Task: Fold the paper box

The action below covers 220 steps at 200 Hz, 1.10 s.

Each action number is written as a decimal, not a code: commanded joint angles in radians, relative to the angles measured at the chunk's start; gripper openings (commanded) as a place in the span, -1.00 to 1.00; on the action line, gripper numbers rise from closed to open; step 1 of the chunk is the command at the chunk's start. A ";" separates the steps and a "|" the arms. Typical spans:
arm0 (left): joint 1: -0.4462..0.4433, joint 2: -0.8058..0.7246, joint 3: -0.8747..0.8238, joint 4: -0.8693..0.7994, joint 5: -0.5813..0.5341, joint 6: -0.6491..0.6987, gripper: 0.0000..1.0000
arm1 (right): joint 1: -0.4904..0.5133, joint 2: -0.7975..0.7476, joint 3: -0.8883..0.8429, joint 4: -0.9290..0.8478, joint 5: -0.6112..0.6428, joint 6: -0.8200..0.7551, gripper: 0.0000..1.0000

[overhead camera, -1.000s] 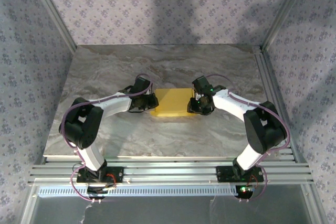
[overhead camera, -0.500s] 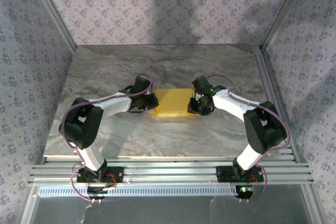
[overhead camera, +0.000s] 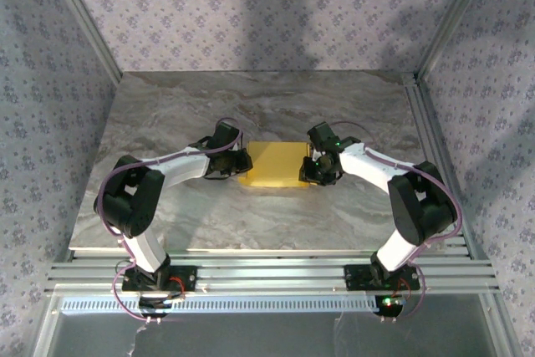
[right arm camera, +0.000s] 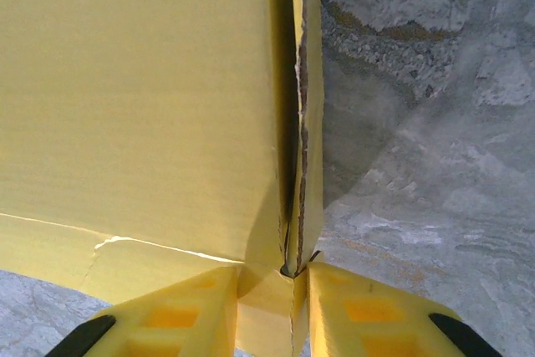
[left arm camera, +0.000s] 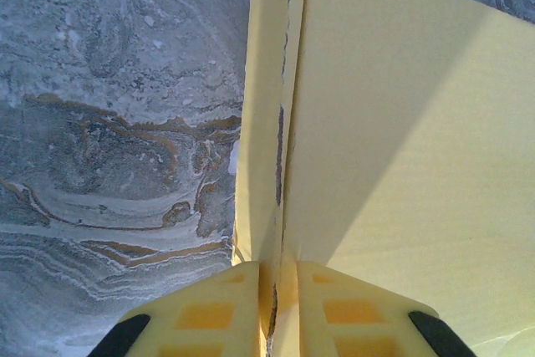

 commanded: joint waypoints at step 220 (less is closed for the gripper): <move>-0.008 0.011 0.027 -0.072 -0.001 0.009 -0.69 | -0.022 -0.030 -0.038 -0.005 -0.106 0.056 -0.35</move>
